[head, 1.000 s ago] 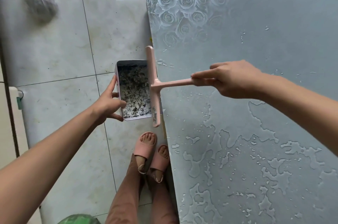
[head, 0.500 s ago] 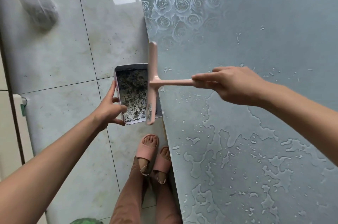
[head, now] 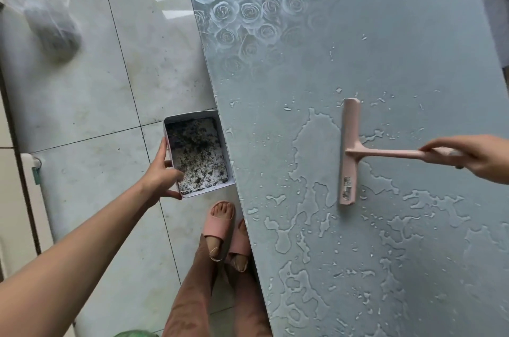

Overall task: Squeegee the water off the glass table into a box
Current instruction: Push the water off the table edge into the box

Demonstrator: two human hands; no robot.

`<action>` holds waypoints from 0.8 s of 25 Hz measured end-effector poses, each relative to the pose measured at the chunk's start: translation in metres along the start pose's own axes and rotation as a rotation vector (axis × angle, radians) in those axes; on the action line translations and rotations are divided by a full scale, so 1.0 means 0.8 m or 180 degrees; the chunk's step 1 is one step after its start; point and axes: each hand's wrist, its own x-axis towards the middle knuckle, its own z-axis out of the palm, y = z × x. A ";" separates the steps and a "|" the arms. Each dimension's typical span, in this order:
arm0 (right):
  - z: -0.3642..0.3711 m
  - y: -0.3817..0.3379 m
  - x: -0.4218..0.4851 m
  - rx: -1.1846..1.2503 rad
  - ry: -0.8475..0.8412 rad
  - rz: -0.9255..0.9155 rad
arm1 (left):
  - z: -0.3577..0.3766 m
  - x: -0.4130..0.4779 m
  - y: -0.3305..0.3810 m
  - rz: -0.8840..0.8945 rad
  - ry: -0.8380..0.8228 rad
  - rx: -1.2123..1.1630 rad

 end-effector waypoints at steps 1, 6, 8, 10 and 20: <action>0.008 -0.017 0.008 0.0108 -0.0053 -0.0075 | -0.001 0.000 0.000 0.0019 -0.0013 0.0009; 0.036 -0.096 0.048 0.0471 -0.0073 -0.0689 | -0.001 0.002 0.000 0.0066 -0.0028 0.0085; 0.022 -0.094 0.040 0.0497 0.0037 -0.0688 | -0.002 0.003 -0.001 0.0057 -0.0047 0.0099; 0.009 -0.074 0.023 0.0309 0.0124 -0.0453 | -0.003 0.003 -0.001 0.0036 -0.0062 0.0084; 0.037 -0.163 0.060 -0.0212 0.0517 -0.0846 | -0.006 0.009 -0.005 0.0039 -0.0108 0.0003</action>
